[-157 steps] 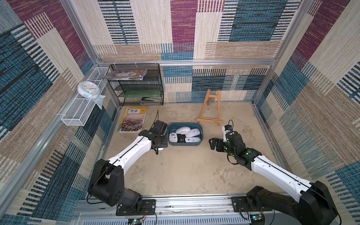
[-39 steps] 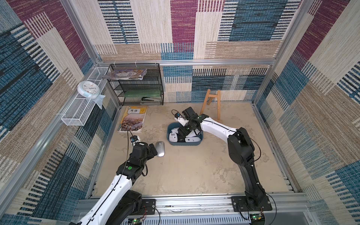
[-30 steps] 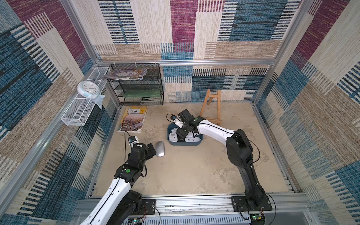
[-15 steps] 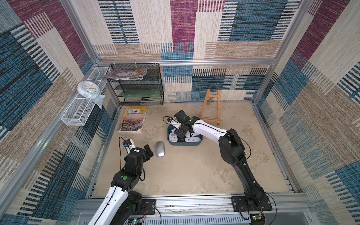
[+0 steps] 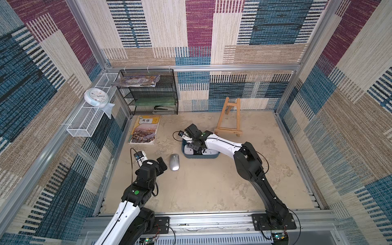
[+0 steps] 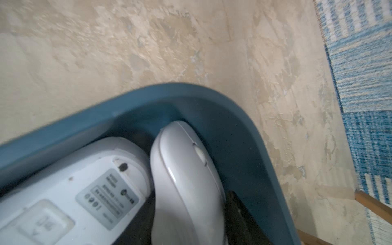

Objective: Take out the mouse from the storage box
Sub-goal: Pick up the mouse from the storage box, then place the mouse at the center of the board.

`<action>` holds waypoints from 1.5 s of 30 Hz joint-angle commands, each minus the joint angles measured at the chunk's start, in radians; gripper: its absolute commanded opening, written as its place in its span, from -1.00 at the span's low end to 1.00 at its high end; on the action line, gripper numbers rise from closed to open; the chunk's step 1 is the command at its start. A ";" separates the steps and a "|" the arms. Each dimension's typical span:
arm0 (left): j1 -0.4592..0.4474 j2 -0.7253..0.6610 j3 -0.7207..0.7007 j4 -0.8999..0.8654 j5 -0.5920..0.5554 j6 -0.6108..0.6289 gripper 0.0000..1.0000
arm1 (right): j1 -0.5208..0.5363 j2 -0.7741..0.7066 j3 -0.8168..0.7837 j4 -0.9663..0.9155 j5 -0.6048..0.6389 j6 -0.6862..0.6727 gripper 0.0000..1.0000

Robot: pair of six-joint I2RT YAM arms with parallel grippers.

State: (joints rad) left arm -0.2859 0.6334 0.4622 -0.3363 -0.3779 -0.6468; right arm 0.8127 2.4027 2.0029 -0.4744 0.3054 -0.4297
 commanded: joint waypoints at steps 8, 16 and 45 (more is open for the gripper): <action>0.001 0.030 0.001 0.024 0.016 0.007 0.95 | 0.009 -0.024 -0.031 -0.014 0.045 -0.003 -0.45; 0.001 0.038 0.000 0.026 0.013 0.007 0.95 | 0.012 -0.110 -0.091 0.028 0.043 0.027 -0.56; 0.001 -0.238 -0.046 -0.087 -0.153 -0.037 0.95 | 0.273 -0.527 -0.495 -0.007 0.152 0.342 -0.61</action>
State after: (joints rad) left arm -0.2859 0.4080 0.4156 -0.4007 -0.4923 -0.6735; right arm 1.0500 1.8889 1.5322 -0.4591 0.4244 -0.1574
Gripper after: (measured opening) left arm 0.977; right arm 0.344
